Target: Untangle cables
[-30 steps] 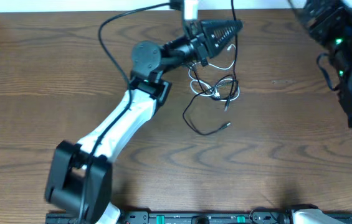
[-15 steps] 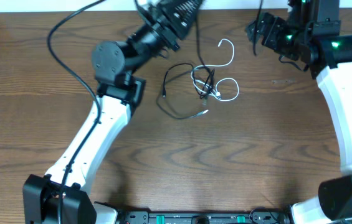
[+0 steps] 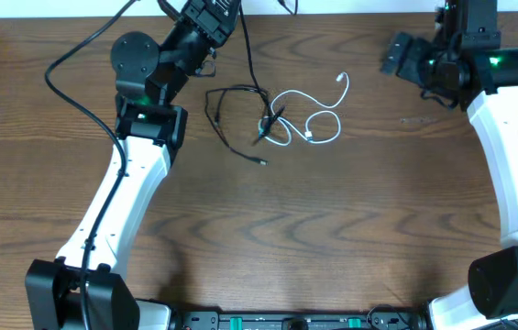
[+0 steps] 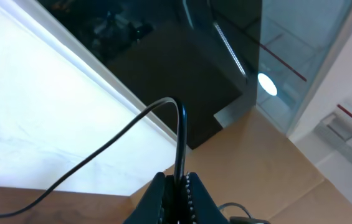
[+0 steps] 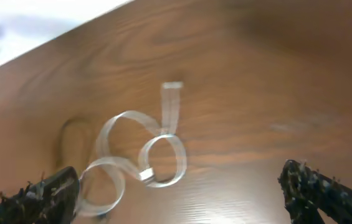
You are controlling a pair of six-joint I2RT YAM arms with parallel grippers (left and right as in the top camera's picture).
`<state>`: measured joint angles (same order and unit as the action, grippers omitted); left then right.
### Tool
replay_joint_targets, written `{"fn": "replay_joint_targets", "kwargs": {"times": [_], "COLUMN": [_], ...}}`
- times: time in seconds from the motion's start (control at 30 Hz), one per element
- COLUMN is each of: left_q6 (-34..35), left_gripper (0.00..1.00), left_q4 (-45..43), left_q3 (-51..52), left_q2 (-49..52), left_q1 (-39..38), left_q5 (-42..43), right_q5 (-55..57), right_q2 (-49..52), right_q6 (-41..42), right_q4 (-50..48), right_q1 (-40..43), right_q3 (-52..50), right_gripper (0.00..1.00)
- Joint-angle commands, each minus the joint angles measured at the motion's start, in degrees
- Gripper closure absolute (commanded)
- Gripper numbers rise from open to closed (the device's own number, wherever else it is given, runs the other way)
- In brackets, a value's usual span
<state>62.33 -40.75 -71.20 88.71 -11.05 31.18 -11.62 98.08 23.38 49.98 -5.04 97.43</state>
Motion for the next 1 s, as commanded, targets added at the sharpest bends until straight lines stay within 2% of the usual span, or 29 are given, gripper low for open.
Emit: {"fn": "replay_joint_targets", "kwargs": {"times": [0.0, 0.13, 0.27, 0.33, 0.6, 0.73, 0.9, 0.97], "left_q6": [2.0, 3.0, 3.0, 3.0, 2.9, 2.9, 2.8, 1.3], "left_gripper": [0.92, 0.93, 0.93, 0.92, 0.92, 0.93, 0.93, 0.93], "left_q4": [-0.6, -0.7, -0.9, -1.7, -2.0, -2.0, -1.9, -1.7], "left_q3": [-1.4, -1.4, -1.4, -1.4, -1.4, -1.4, -1.4, -1.4], "left_q2": [-1.0, -1.0, -1.0, -1.0, -1.0, -1.0, -1.0, -1.0], "left_q1": [-0.9, -2.1, -3.2, -3.4, -3.4, -3.4, -3.4, -3.4], "left_q5": [-2.9, -3.4, -3.4, -3.4, -4.0, -6.0, -7.9, -8.8], "right_q5": [-19.9, -19.1, -12.4, -11.4, -13.3, -22.3, -21.8, -21.3], "right_q2": [0.5, 1.6, 3.5, 4.7, 6.5, 6.5, 6.6, 6.3], "right_q6": [-11.1, -11.3, -11.3, -14.1, -16.2, -21.9, -23.5, -23.2], "right_q4": [-1.9, -5.4, -9.1, -11.0, -13.4, -12.7, -10.5, -10.5], "right_q1": [-3.2, -8.6, -14.2, -16.7, -19.8, -20.0, -20.3, -20.2], "right_q3": [0.3, 0.3, 0.3, 0.3, 0.3, 0.3, 0.3, 0.3], "right_gripper": [0.01, 0.01, 0.01, 0.01, 0.01, 0.09, 0.17, 0.01]}}
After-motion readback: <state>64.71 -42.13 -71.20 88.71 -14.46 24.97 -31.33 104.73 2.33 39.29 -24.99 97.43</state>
